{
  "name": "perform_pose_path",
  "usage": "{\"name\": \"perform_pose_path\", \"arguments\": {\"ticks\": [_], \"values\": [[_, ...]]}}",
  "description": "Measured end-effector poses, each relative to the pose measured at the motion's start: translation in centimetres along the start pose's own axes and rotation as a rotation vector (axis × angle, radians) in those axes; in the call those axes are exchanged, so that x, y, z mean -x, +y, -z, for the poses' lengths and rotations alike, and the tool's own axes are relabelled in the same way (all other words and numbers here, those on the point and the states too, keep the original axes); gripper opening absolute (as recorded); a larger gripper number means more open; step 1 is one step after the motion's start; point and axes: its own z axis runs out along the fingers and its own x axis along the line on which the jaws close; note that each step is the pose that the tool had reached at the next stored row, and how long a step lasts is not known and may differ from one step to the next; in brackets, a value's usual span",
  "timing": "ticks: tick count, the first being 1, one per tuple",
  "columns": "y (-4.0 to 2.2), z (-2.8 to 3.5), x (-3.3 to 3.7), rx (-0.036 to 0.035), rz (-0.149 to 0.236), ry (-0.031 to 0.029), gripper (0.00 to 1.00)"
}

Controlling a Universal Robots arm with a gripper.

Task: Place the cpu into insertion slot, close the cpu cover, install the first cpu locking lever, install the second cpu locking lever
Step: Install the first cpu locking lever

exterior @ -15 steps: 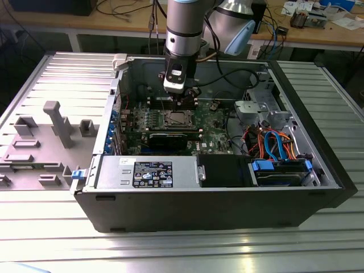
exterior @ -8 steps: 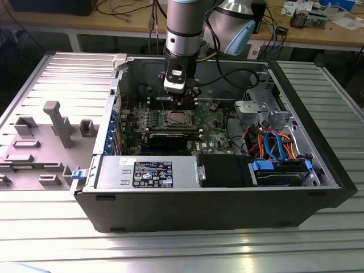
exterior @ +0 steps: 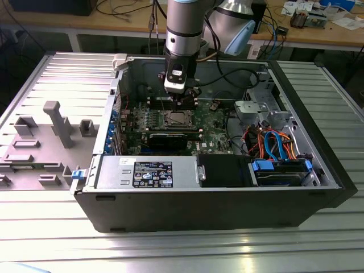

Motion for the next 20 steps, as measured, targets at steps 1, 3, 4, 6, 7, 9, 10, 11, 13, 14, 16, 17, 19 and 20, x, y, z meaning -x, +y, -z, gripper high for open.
{"name": "perform_pose_path", "arguments": {"ticks": [1, 3, 4, 6, 7, 9, 10, 11, 13, 14, 16, 17, 19, 20], "values": [[0.00, 0.00, 0.00, 0.0000, 0.001, 0.0000, 0.11], [0.00, 0.00, 0.00, -0.0001, 0.003, 0.0000, 0.11], [0.00, 0.00, 0.00, -0.0001, 0.004, -0.0001, 0.11], [0.00, 0.00, 0.00, -0.0002, 0.006, 0.0000, 0.11], [0.00, 0.00, 0.00, -0.0002, 0.007, -0.0001, 0.11], [0.00, 0.00, 0.00, -0.0002, 0.009, -0.0001, 0.11], [0.00, 0.00, 0.00, -0.0002, 0.010, -0.0001, 0.11], [0.00, 0.00, 0.00, -0.0002, 0.011, -0.0002, 0.11], [0.00, 0.00, 0.00, -0.0003, 0.014, -0.0002, 0.11], [0.00, 0.00, 0.00, -0.0003, 0.015, -0.0002, 0.11], [0.00, 0.00, 0.00, -0.0003, 0.018, -0.0002, 0.11], [0.00, 0.00, 0.00, -0.0004, 0.019, -0.0003, 0.11], [0.00, 0.00, 0.00, -0.0004, 0.021, -0.0003, 0.11], [0.00, 0.00, 0.00, -0.0004, 0.021, -0.0002, 0.11]]}}
